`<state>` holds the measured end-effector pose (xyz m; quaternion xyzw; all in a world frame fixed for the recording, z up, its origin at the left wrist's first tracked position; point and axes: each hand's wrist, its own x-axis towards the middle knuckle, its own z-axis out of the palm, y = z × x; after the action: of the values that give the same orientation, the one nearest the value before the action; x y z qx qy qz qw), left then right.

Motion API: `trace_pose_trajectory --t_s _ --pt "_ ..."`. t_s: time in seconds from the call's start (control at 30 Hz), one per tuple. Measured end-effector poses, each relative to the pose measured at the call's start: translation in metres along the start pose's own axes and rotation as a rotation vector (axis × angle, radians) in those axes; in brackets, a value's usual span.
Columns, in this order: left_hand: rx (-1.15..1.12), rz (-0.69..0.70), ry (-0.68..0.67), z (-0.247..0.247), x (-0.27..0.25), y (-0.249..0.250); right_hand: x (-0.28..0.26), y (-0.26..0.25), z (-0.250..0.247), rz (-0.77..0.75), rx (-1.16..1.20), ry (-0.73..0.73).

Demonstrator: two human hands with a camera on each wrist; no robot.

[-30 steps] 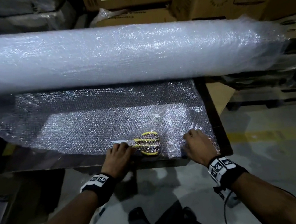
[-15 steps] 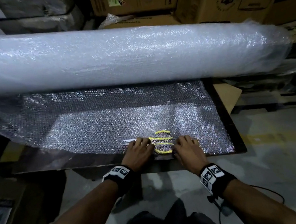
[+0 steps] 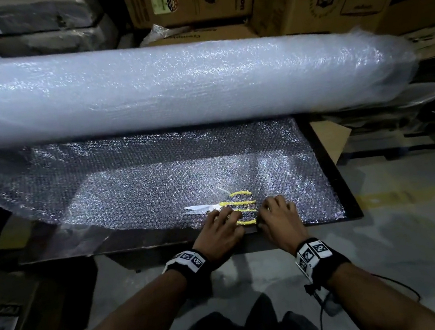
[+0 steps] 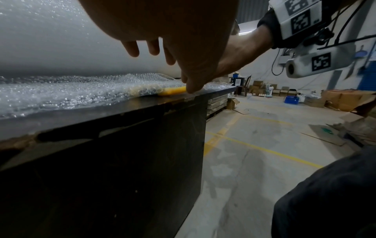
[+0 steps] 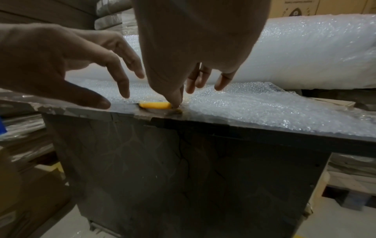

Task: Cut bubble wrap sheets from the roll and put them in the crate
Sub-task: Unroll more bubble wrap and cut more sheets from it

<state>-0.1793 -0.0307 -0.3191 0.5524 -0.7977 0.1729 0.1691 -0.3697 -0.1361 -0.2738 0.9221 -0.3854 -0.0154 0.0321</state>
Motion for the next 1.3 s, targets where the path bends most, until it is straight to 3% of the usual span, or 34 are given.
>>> trace_pose_trajectory --t_s 0.37,0.6,0.8,1.03,1.2,1.3 --pt "0.074 -0.074 -0.016 0.006 0.012 0.012 0.006 0.009 -0.008 0.018 0.166 0.090" --pt "0.110 -0.170 -0.079 0.012 0.022 0.012 0.009 0.012 -0.007 0.020 0.192 0.035" --pt "0.136 -0.122 -0.080 0.006 0.012 0.010 0.006 0.015 -0.007 -0.021 0.204 -0.044" --pt "0.079 0.145 0.044 -0.033 -0.017 0.012 -0.005 0.025 0.009 -0.006 0.342 -0.030" --pt "0.021 0.144 -0.101 -0.074 -0.011 0.026 -0.004 0.044 0.006 0.112 0.365 0.114" --pt "-0.081 0.096 -0.154 -0.094 -0.001 0.032 -0.002 0.064 0.004 0.199 0.308 0.050"
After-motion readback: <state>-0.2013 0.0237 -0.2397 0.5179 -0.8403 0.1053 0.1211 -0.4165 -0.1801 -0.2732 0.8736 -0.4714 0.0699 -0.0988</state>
